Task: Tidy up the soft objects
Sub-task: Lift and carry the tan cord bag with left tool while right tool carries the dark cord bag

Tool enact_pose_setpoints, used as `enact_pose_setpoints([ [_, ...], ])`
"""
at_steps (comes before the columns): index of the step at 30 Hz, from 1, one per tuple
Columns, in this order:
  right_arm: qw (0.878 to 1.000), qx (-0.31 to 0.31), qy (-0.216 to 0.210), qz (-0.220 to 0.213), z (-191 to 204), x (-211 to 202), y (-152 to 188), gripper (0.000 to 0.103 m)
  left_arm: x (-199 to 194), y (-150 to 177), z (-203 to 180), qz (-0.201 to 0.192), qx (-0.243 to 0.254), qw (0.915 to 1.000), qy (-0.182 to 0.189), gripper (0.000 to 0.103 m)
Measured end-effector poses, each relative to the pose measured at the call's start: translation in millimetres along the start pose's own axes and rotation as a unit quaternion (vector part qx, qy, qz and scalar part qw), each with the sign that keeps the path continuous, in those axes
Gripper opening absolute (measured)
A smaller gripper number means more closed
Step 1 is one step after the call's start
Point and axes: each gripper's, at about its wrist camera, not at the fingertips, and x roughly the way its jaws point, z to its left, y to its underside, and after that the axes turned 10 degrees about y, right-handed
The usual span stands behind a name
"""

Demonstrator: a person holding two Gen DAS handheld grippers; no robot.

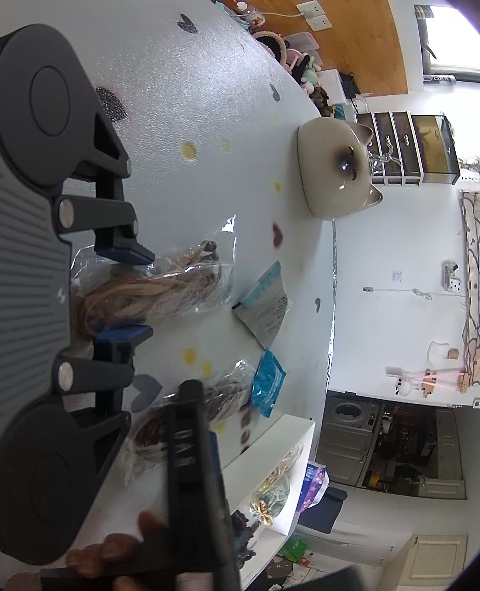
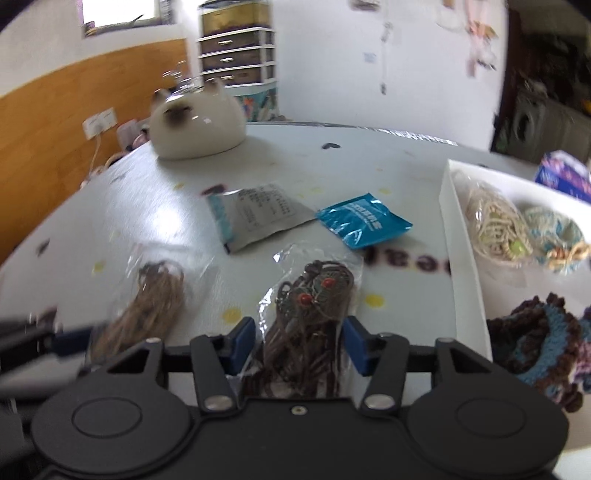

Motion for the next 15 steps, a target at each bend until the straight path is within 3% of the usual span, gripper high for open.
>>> enact_pose_setpoints([
  [4, 1.0, -0.012, -0.011, -0.01, -3, -11, 11, 0.052, 1, -1, 0, -0.002, -0.009, 1.0, -0.002, 0.053],
  [7, 1.0, 0.002, -0.014, -0.005, -10, -15, 14, 0.049, 8, -6, -2, 0.002, -0.013, 0.9999, -0.007, 0.053],
  [10, 1.0, 0.001, -0.022, -0.004, -13, -20, 17, 0.047, 15, -11, -3, 0.0, -0.013, 0.9998, -0.016, 0.05],
  [11, 1.0, 0.001, -0.024, -0.004, -14, -21, 18, 0.046, 17, -13, -2, -0.002, -0.017, 0.9997, -0.015, 0.043],
  [15, 0.999, 0.004, -0.035, -0.003, -18, -28, 20, 0.037, 16, -14, -1, -0.002, -0.019, 0.9997, -0.018, 0.035],
])
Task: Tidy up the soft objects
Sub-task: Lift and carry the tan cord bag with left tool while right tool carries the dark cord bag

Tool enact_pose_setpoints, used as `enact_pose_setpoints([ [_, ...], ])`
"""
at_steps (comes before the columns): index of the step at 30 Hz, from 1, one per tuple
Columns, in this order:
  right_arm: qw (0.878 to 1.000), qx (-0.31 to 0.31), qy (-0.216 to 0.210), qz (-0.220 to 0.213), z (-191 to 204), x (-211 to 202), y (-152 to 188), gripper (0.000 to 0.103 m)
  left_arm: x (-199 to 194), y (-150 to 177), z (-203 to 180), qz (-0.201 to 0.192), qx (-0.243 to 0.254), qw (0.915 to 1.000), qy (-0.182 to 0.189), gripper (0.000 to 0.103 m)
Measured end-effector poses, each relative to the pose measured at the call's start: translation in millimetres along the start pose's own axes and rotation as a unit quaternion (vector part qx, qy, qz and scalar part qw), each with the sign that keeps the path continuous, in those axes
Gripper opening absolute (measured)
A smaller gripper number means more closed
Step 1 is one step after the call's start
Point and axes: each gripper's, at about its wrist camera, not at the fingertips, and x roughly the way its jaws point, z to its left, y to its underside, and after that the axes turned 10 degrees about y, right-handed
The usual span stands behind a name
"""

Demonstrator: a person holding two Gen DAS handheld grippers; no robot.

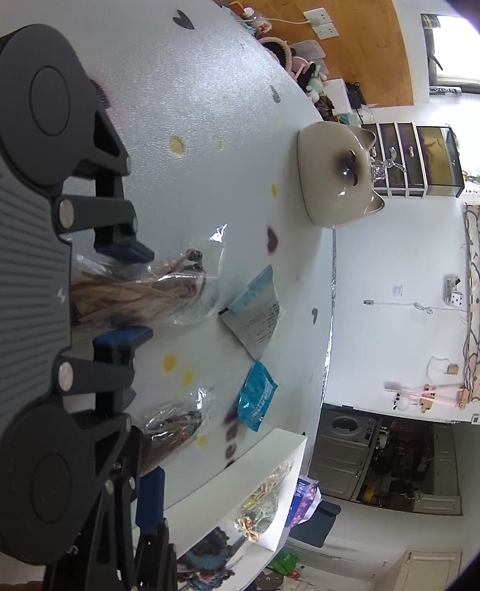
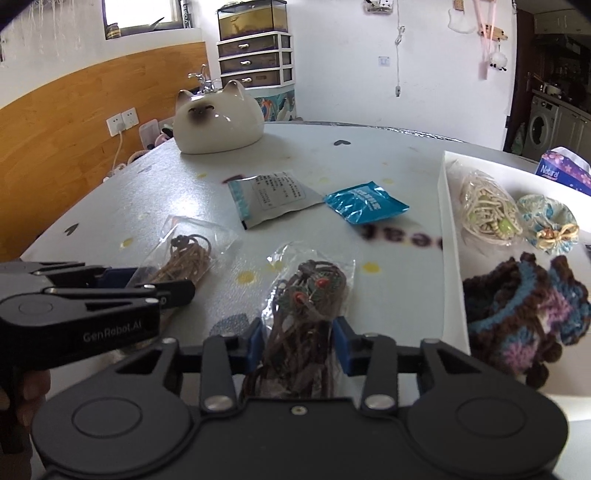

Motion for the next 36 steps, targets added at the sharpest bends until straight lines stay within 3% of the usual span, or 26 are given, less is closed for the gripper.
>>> enact_pose_setpoints([
  [4, 1.0, 0.005, -0.011, -0.006, -5, -11, 0, 0.027, -9, 2, -1, 0.0, -0.008, 0.9999, 0.009, 0.032],
  [14, 0.997, 0.014, -0.03, -0.066, -17, -64, -4, 0.025, -65, -7, -21, -0.063, -0.017, 0.9977, 0.016, 0.03],
  [22, 0.995, 0.018, -0.037, -0.089, -27, -86, -6, 0.025, -83, -19, -42, -0.077, -0.035, 0.9954, 0.045, 0.028],
  [26, 0.996, 0.02, -0.038, -0.082, -28, -84, -3, 0.025, -61, -20, -43, -0.036, -0.021, 0.9982, 0.044, 0.029],
  [30, 0.996, 0.026, -0.034, -0.08, -31, -83, -3, 0.025, -21, -26, -35, -0.004, -0.007, 0.9999, 0.012, 0.031],
  [33, 0.996, 0.029, -0.028, -0.079, -37, -82, -3, 0.025, 8, -24, -29, 0.029, -0.003, 0.9996, -0.003, 0.044],
  [34, 0.996, 0.031, -0.027, -0.079, -39, -81, -4, 0.025, 11, -22, -30, 0.027, 0.004, 0.9996, -0.008, 0.053],
  [36, 0.996, 0.034, -0.027, -0.078, -41, -80, -4, 0.025, 12, -20, -35, 0.037, 0.014, 0.9992, -0.009, 0.057],
])
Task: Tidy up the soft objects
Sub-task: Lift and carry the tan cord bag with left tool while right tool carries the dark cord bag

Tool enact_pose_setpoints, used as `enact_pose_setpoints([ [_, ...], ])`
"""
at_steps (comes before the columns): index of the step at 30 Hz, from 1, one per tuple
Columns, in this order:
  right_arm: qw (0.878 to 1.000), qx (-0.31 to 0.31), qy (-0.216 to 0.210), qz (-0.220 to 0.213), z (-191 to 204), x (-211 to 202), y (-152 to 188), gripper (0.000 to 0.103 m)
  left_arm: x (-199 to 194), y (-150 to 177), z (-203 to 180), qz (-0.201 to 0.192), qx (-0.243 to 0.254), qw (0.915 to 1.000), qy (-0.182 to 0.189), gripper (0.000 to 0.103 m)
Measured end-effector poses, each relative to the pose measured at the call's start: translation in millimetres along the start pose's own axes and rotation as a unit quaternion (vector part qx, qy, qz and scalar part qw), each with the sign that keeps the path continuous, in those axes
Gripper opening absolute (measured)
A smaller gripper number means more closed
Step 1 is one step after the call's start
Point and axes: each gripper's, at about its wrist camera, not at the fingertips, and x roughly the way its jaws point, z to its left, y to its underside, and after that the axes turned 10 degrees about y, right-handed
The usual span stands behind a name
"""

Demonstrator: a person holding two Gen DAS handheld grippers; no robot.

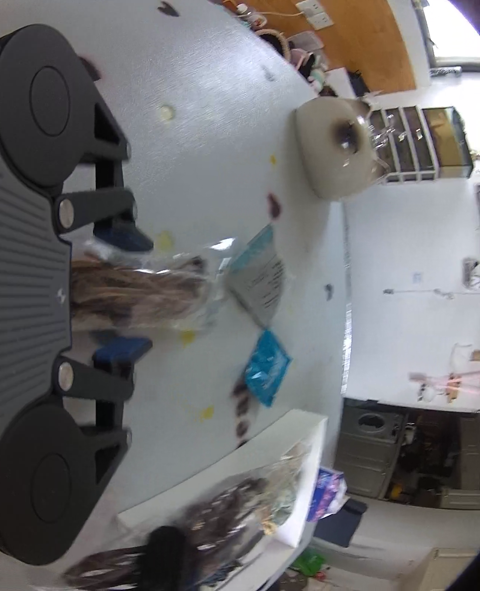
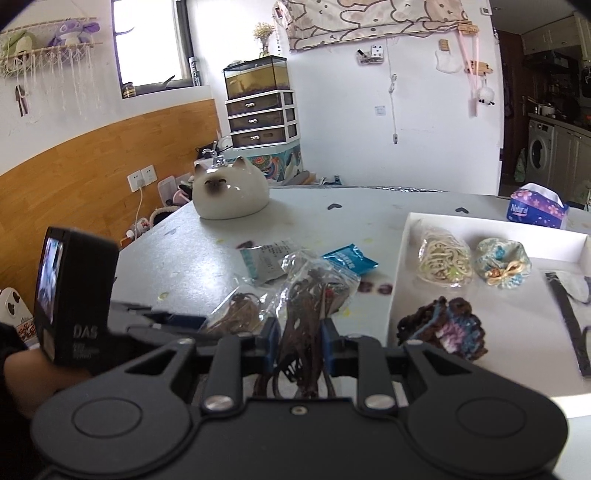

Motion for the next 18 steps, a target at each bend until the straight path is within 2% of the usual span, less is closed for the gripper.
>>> enact_pose_setpoints([
  [3, 1.0, 0.002, -0.001, 0.005, -2, 4, 3, 0.025, 1, 6, -4, 0.016, 0.001, 0.9998, 0.008, 0.055],
  [5, 1.0, 0.001, -0.001, 0.01, -2, 7, 5, 0.025, 2, 12, -7, 0.013, 0.014, 0.9998, 0.002, 0.035],
  [7, 1.0, 0.001, -0.001, 0.013, -2, 8, 6, 0.025, 2, 13, -7, 0.005, 0.011, 0.9999, 0.0, 0.029],
  [11, 1.0, 0.001, -0.004, 0.009, -1, 6, 5, 0.025, -1, 9, -2, -0.001, -0.009, 1.0, 0.003, 0.022],
  [18, 1.0, 0.005, -0.007, -0.017, -8, -8, -2, 0.025, -29, -1, -4, -0.033, -0.041, 0.9985, 0.016, 0.022],
])
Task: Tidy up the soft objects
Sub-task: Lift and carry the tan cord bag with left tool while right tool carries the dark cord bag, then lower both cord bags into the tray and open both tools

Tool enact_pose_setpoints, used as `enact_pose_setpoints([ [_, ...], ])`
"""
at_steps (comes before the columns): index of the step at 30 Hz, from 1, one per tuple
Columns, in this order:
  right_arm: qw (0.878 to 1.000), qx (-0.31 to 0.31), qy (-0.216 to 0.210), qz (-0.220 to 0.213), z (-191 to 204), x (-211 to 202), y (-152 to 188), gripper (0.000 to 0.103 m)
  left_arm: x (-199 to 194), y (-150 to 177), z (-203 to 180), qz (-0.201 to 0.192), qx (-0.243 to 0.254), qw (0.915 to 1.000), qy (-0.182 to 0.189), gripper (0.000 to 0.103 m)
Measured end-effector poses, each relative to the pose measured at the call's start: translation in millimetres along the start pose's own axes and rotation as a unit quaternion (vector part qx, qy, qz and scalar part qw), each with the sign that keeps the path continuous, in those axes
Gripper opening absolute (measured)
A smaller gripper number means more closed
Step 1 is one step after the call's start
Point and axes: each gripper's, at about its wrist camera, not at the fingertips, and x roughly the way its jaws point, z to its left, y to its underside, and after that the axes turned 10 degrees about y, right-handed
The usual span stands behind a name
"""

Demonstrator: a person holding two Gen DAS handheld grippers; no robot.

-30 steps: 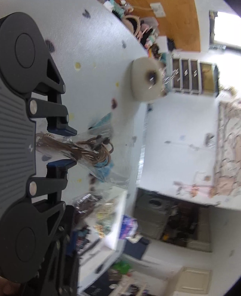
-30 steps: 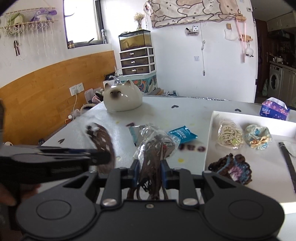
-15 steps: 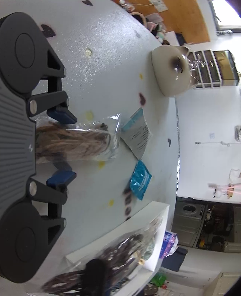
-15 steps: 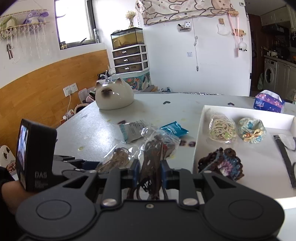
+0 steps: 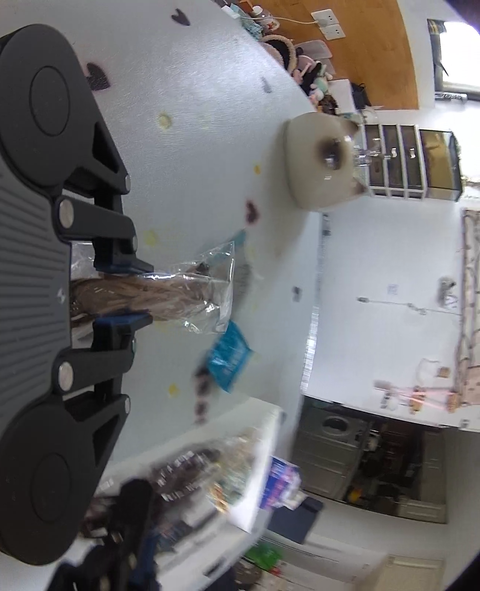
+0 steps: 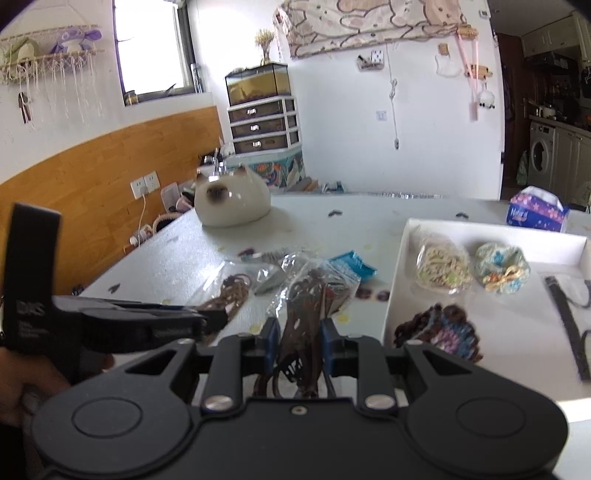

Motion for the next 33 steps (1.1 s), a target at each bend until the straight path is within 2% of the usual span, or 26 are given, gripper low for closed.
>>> enact_pose_setpoints([
  [5, 0.999, 0.002, 0.008, -0.034, -17, -19, -17, 0.025, -31, -21, -13, -0.043, -0.012, 0.9988, 0.023, 0.022],
  [10, 0.997, 0.004, 0.037, -0.068, -50, -36, -36, 0.025, -51, -45, -42, -0.079, -0.011, 0.9953, 0.056, 0.022],
  [17, 0.993, 0.011, 0.09, -0.08, -107, -43, -47, 0.025, -35, -67, -97, -0.092, -0.017, 0.9866, 0.134, 0.023],
  [21, 0.991, 0.027, 0.114, -0.066, -142, -39, -41, 0.026, -5, -67, -134, -0.067, -0.022, 0.9821, 0.174, 0.023],
  [26, 0.989, 0.041, 0.133, -0.042, -177, -30, -29, 0.025, 38, -56, -176, -0.007, -0.018, 0.9768, 0.213, 0.023],
  [33, 0.989, 0.056, 0.138, -0.02, -207, -15, -17, 0.025, 93, -42, -206, 0.068, -0.02, 0.9706, 0.23, 0.023],
])
